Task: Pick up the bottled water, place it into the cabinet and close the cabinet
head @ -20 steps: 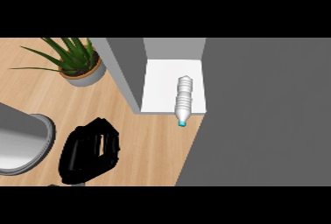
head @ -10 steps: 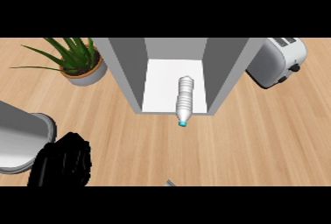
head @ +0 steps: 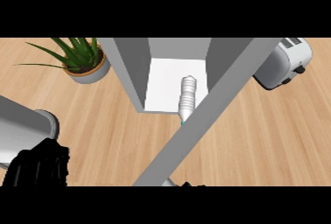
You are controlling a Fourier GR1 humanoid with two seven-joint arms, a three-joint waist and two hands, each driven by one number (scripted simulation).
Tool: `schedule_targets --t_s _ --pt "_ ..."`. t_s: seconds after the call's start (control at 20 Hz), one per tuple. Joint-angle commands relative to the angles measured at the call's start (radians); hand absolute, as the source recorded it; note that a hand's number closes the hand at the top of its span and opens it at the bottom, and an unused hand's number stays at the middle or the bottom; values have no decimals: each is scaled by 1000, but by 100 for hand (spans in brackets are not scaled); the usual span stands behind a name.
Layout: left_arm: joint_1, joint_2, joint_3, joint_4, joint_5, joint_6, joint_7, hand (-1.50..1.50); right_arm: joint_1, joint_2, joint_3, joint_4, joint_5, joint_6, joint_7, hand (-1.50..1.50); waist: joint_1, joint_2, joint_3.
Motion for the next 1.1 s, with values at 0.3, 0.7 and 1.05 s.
schedule_targets --t_s 0.3,0.7,1.05 --pt "81 50 105 37 52 -146 -48 150 -314 185 -290 484 -261 -51 -87 150 -11 4 2" --pt "152 59 139 22 48 -202 -74 150 -410 155 -567 888 -462 209 -323 150 -8 7 3" --pt "106 73 151 21 56 -212 -20 150 -499 120 -634 1111 -466 311 -407 150 -9 15 2"
